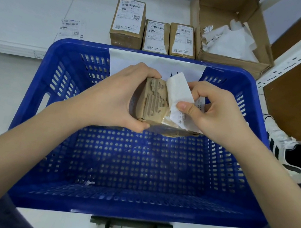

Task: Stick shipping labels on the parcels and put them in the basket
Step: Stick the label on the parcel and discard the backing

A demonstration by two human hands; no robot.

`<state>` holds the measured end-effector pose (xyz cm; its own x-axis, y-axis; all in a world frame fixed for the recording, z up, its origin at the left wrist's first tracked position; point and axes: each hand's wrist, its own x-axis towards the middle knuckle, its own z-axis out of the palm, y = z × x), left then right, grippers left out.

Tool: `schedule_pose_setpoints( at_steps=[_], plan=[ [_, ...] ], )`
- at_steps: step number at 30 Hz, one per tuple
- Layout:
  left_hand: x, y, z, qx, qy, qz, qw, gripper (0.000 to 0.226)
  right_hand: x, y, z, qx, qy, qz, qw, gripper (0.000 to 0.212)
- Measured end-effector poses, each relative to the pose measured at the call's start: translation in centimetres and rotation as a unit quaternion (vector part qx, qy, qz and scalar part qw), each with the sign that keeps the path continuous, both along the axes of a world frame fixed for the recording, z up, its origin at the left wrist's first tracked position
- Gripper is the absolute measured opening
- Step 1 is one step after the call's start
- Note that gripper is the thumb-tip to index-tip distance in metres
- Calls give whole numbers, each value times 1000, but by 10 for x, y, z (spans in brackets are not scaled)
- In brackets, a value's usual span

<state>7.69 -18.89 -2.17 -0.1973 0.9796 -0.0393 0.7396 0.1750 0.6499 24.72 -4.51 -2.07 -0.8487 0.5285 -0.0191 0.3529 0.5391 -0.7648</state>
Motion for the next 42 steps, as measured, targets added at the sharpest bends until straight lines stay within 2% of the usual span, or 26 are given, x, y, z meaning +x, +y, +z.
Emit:
schedule_pose_setpoints(
  at_steps=[5,9,11,13,17,20,22,26,31,36,42],
  plan=[
    [0,0,1,7,3,3,1000,90,1,4,4,-17,-22,-5,1000,20],
    [6,-2,-2,-27,2,9,1000,92,-1,-1,2,-10,-55,18,998,24],
    [9,-2,-2,-36,13,15,999,91,-2,-6,0,2,-96,29,995,44],
    [9,-1,-2,-30,26,21,999,90,-4,-10,-1,11,-98,27,995,59],
    [8,0,-4,-24,16,35,999,84,-6,-17,-3,13,-61,0,998,54],
    [10,0,-8,-39,27,33,998,85,-7,-18,-6,61,-40,-11,997,21],
    [13,1,-10,-37,62,33,997,87,-5,-18,-8,84,-49,-5,995,12],
    [20,0,-17,-33,96,41,994,98,-7,-23,-12,117,-35,-11,992,12],
    [27,2,-19,-2,39,89,995,113,-10,-28,-16,138,-40,-28,989,15],
    [27,3,-17,14,22,102,994,104,-8,-26,-18,166,20,-42,985,15],
    [27,3,-13,2,4,114,993,104,-7,-23,-13,154,10,-57,986,13]
  ],
)
